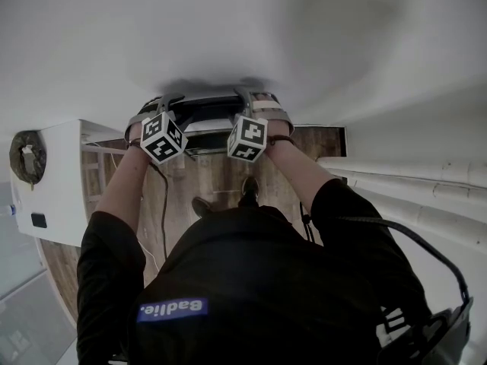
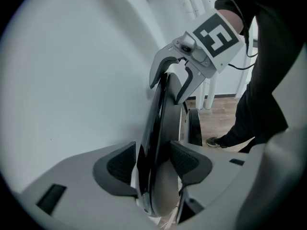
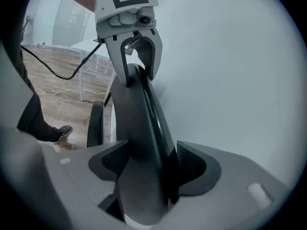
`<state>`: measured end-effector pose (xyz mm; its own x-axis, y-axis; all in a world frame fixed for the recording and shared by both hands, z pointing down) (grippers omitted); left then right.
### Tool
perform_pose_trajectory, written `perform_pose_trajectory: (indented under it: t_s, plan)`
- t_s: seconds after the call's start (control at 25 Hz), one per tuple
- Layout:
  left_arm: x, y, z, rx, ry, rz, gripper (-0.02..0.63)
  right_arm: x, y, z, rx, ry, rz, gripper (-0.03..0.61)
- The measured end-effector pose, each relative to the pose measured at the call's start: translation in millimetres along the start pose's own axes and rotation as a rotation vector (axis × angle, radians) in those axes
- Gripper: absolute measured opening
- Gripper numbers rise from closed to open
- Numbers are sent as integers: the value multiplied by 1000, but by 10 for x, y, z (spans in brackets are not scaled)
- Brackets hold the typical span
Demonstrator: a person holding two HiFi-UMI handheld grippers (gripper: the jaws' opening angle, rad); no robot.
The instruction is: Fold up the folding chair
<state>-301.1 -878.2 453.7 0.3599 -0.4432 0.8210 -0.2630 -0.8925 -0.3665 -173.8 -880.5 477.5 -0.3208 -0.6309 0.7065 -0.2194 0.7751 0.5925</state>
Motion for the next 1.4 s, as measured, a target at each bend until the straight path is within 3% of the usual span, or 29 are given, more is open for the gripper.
perform_pose_trajectory:
  t_s: [0.28, 1.0, 1.4]
  plan:
    - [87, 97, 30, -35, 46, 84, 204, 119, -63, -18, 2, 51, -110, 293]
    - [252, 381, 28, -143, 123, 190, 216, 314, -270, 1, -22, 79, -208, 307]
    - [298, 479, 17, -166, 148, 224, 218, 331, -305, -14, -156, 79, -269, 305]
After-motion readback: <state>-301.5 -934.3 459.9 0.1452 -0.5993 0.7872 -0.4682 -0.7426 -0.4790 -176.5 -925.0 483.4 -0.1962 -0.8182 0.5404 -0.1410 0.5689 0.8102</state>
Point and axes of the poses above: the fingertips, and each gripper's own axes: x forward along the fingers, y to its left, z out of its top, the point moved 4 cm from there along -x, backward along the fingers, and after that the axes turned 2 degrees about -z, right-handed, at the moved point
